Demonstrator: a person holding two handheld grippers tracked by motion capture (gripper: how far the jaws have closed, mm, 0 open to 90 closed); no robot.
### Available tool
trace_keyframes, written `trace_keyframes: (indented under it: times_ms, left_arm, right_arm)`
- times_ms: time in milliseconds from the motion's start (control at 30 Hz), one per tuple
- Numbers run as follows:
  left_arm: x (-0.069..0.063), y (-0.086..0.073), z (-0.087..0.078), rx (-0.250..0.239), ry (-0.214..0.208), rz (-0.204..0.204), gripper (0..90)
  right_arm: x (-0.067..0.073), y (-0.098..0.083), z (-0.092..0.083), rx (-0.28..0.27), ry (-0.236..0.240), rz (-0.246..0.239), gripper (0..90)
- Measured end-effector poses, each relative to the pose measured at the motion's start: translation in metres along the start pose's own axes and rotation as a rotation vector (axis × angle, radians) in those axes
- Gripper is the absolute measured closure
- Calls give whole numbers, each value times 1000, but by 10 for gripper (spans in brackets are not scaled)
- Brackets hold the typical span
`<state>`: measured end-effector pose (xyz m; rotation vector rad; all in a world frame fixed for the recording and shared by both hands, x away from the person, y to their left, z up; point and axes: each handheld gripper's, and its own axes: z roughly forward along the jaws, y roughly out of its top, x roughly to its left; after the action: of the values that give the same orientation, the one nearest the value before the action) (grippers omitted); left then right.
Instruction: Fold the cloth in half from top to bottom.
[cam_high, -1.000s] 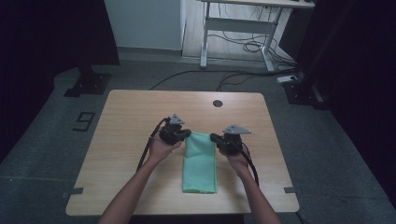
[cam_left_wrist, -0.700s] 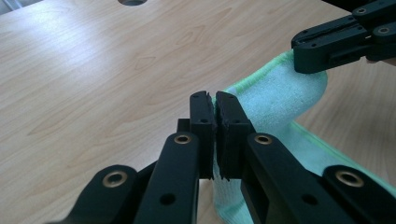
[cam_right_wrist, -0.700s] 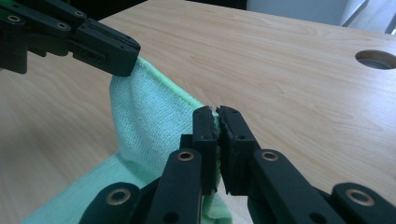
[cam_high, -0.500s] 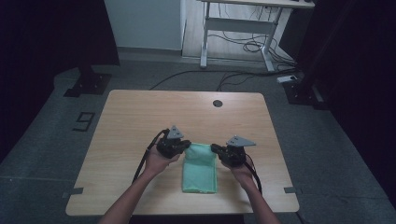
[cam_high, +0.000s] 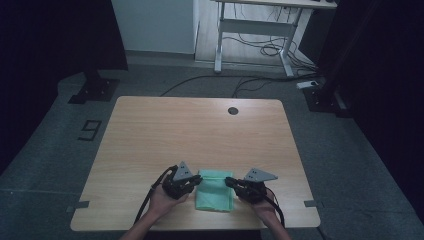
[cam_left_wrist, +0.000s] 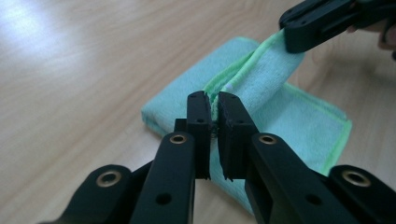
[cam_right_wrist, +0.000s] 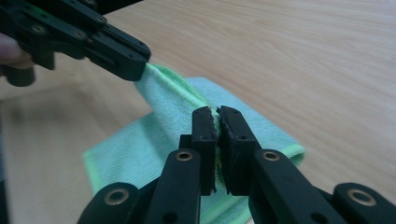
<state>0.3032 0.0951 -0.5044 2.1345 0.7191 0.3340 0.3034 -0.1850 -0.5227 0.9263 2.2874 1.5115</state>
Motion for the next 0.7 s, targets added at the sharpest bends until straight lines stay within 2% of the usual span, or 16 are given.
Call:
trace_keyframes:
  times_ms: [133,233,300,333,400,433,467,500,533,567,600,633,667,700]
  left_arm:
    - [-16,-13,-5,-11,-21,9,825]
    - [-24,-20,-8,-15,-27,23,824]
    - [-31,-27,-10,-27,-45,26,807]
    - [-38,-34,-9,-11,-67,40,791]
    - [-41,-37,-9,-6,-81,48,772]
    - [-45,-40,-8,6,-100,64,698]
    - [-45,-40,-8,6,-100,64,650]
    - [-46,-40,-9,-1,-110,65,599]
    - [-46,-39,-10,-9,-112,64,599]
    - [-43,-35,-16,-35,-110,61,523]
    - [-43,-35,-16,-35,-110,61,505]
    - [-40,-32,-19,-54,-109,53,505]
    - [-31,-26,-23,-88,-123,22,477]
    - [-31,-26,-23,-88,-123,22,478]
  right_arm:
    - [12,-12,-12,4,39,-15,832]
    - [19,-20,-16,21,50,-19,831]
    - [27,-33,-21,45,70,-30,813]
    - [29,-38,-22,56,86,-22,795]
    - [32,-43,-23,73,102,-19,772]
    - [36,-50,-22,115,114,-48,705]
    - [36,-50,-22,115,114,-48,705]
    - [39,-51,-24,118,133,-48,635]
    - [39,-51,-24,118,133,-48,635]
    - [39,-46,-30,79,127,-37,569]
    - [39,-46,-30,79,127,-37,569]
    - [39,-42,-34,52,116,-28,547]
    - [34,-32,-37,10,84,-5,524]
    - [32,-30,-36,7,71,0,515]
